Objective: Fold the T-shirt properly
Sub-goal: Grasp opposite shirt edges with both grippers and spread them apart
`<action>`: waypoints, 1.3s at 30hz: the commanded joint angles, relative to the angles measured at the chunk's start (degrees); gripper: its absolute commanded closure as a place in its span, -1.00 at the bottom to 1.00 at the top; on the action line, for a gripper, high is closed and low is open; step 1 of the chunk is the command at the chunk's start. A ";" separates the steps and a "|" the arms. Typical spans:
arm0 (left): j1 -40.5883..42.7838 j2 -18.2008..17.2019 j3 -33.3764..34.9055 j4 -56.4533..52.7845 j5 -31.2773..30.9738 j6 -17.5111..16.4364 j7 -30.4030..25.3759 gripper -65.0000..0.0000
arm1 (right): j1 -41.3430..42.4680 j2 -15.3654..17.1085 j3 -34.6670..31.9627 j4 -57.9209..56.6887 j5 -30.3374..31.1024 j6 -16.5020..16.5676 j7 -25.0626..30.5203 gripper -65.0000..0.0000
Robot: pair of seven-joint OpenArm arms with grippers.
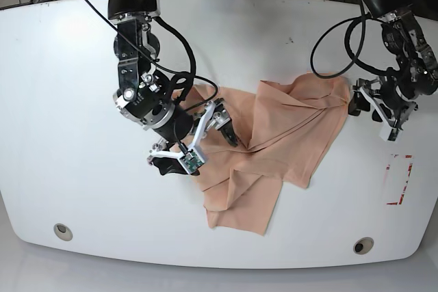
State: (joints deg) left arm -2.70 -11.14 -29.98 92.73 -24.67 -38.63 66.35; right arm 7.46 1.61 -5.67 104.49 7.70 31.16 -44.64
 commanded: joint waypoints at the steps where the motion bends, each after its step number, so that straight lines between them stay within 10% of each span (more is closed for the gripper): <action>1: -0.51 -0.16 0.31 -0.38 -0.70 -0.01 -1.95 -0.21 | 0.58 -0.07 1.41 1.32 0.69 0.27 1.61 -0.77; 27: -2.53 1.77 8.39 -13.04 -0.70 0.17 -5.47 -0.17 | 2.87 3.10 13.72 -3.08 0.43 0.10 1.61 -0.77; 35: -2.44 2.04 11.30 -13.04 -0.70 0.35 -6.43 0.83 | 5.24 5.29 15.91 -9.85 0.52 0.10 1.61 -0.77; 39: -2.18 1.86 11.30 -12.77 -0.70 0.43 -8.02 1.00 | 4.89 6.26 15.91 -10.90 0.69 0.10 1.61 -0.77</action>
State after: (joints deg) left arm -4.05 -8.32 -18.46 78.94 -24.67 -38.22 59.90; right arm 11.40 7.20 10.26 92.86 7.35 31.11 -44.64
